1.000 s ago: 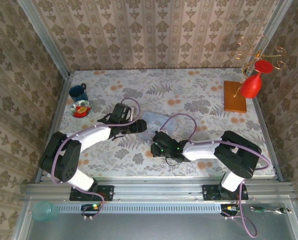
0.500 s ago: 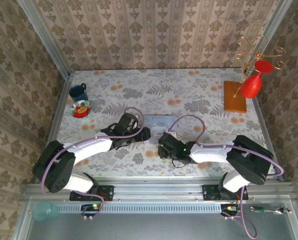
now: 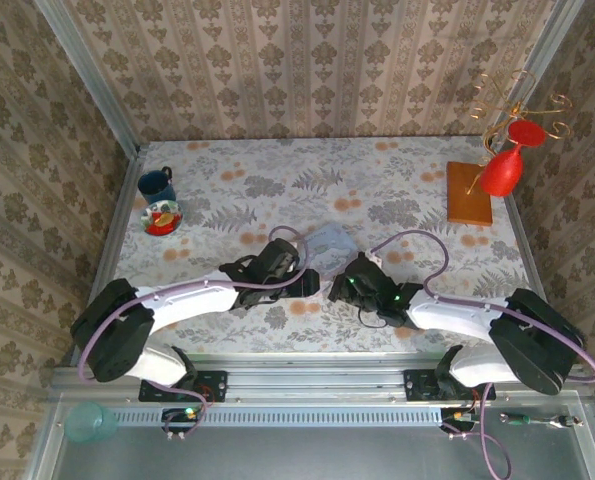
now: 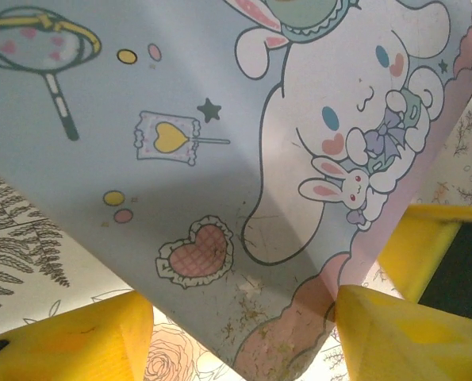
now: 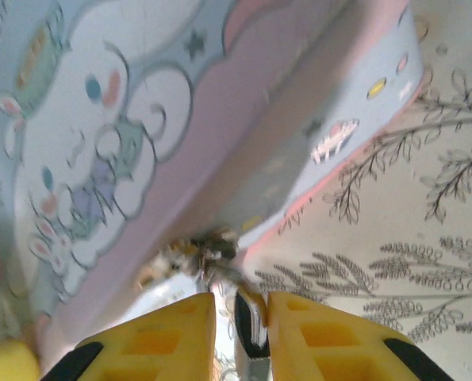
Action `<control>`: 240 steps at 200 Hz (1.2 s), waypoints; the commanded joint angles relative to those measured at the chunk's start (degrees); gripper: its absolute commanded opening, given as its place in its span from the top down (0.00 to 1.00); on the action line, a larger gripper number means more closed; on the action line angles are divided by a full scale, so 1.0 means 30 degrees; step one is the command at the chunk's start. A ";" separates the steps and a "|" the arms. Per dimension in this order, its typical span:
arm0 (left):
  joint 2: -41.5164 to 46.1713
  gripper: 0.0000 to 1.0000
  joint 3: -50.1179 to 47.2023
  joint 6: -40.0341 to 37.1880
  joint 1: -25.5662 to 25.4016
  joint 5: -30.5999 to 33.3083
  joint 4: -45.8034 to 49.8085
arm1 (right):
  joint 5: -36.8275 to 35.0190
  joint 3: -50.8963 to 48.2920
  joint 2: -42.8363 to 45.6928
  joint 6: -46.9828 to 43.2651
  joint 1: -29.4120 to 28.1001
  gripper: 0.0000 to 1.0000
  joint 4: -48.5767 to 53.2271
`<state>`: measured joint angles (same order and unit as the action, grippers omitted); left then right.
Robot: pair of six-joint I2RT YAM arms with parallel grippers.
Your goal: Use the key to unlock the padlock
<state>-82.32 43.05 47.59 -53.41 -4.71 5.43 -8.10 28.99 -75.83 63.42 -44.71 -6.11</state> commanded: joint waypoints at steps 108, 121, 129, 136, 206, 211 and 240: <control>-0.0741 0.37 0.0504 0.0278 -0.0128 0.0193 0.1853 | 0.2454 -0.2065 0.1330 -0.1283 0.1662 0.72 -0.2029; -0.0773 0.38 0.0548 0.0278 -0.0116 0.0155 0.1822 | 0.2421 -0.2503 0.1503 -0.1543 0.1661 0.72 -0.2214; -0.0795 0.38 0.0590 0.0252 -0.0088 0.0160 0.1822 | 0.2461 -0.2739 0.1466 -0.1721 0.1661 0.70 -0.2541; -0.0774 0.38 0.0618 0.0249 -0.0070 0.0176 0.1782 | 0.2587 -0.2951 0.1374 -0.1854 0.1662 0.69 -0.3068; -0.0830 0.37 0.0475 0.0397 -0.0030 -0.0012 0.1324 | 0.3826 -0.3016 -0.0595 -0.4048 0.1443 0.66 -0.5891; -0.0815 0.37 0.0475 0.0421 -0.0034 -0.0019 0.1322 | 0.3906 -0.2959 -0.0713 -0.4180 0.1364 0.65 -0.6056; -0.0545 0.37 0.0147 0.0699 -0.0023 0.0239 0.1080 | 0.3654 -0.2201 -0.1170 -0.4639 0.0818 0.65 -0.5593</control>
<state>-83.42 44.66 48.47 -53.60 -5.10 6.81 2.61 19.59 -78.35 52.42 -40.91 -22.09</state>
